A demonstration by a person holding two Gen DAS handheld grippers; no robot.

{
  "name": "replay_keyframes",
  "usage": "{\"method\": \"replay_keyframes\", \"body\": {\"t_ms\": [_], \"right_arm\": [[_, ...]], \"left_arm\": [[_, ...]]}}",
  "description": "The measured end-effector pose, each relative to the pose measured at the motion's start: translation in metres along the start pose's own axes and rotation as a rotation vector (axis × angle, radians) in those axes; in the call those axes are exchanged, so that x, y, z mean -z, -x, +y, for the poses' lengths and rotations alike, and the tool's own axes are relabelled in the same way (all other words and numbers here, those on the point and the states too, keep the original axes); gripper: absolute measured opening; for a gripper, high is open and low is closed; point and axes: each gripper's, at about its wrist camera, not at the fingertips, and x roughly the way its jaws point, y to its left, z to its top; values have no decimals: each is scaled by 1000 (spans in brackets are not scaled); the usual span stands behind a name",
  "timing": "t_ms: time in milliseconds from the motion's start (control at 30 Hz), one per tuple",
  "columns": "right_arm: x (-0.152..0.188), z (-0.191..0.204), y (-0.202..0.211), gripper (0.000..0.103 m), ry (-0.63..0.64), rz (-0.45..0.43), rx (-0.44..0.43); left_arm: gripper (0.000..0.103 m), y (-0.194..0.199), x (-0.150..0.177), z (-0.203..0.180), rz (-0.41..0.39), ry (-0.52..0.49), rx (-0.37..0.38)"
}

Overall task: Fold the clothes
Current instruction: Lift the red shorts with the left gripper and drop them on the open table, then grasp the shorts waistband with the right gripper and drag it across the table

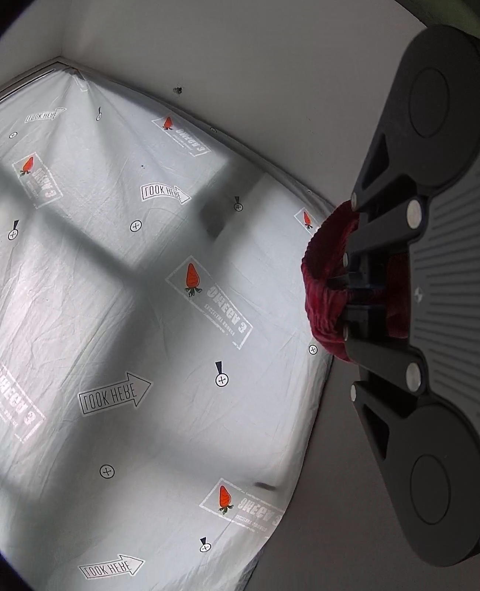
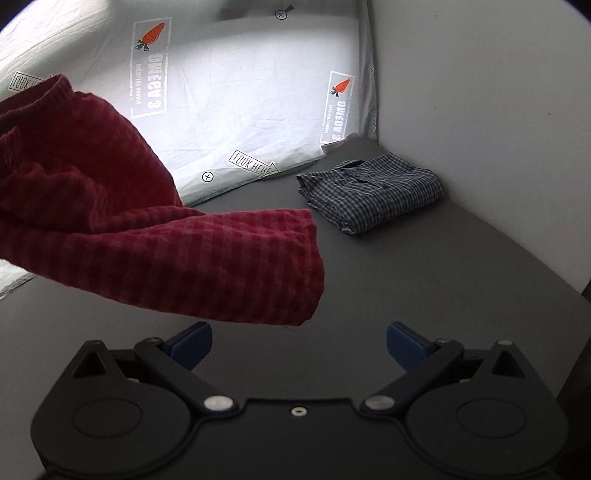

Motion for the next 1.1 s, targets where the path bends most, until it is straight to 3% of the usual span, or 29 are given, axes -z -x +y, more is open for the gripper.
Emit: {"method": "replay_keyframes", "body": {"t_ms": [67, 100, 133, 200, 300, 400, 567, 667, 767, 867, 1100], "right_arm": [[6, -1, -4, 102, 31, 23, -12], [7, 1, -7, 102, 39, 41, -23], [9, 3, -9, 102, 45, 56, -40], [13, 9, -12, 102, 54, 83, -77], [18, 30, -16, 102, 111, 102, -118], [21, 58, -19, 102, 176, 114, -171], [31, 124, -21, 98, 400, 129, -305], [48, 169, -14, 89, 602, 99, -382], [67, 206, -14, 84, 762, 99, -454], [85, 229, -16, 76, 882, 116, -499], [109, 251, -52, 53, 1056, 187, -504]], "left_arm": [[12, -6, 7, 38, 61, 94, -105], [14, -8, 10, 65, 102, 154, -220], [23, -10, 13, 94, 145, 217, -344], [33, 0, 18, 149, 205, 324, -516], [36, 43, 22, 209, 210, 458, -598], [41, 78, 29, 229, 192, 447, -648], [42, 81, 46, 233, 276, 364, -654], [42, 63, 53, 229, 341, 352, -601], [42, 46, 60, 231, 437, 351, -499], [42, 32, 62, 234, 512, 339, -473], [42, 12, 47, 239, 513, 322, -466]]}}
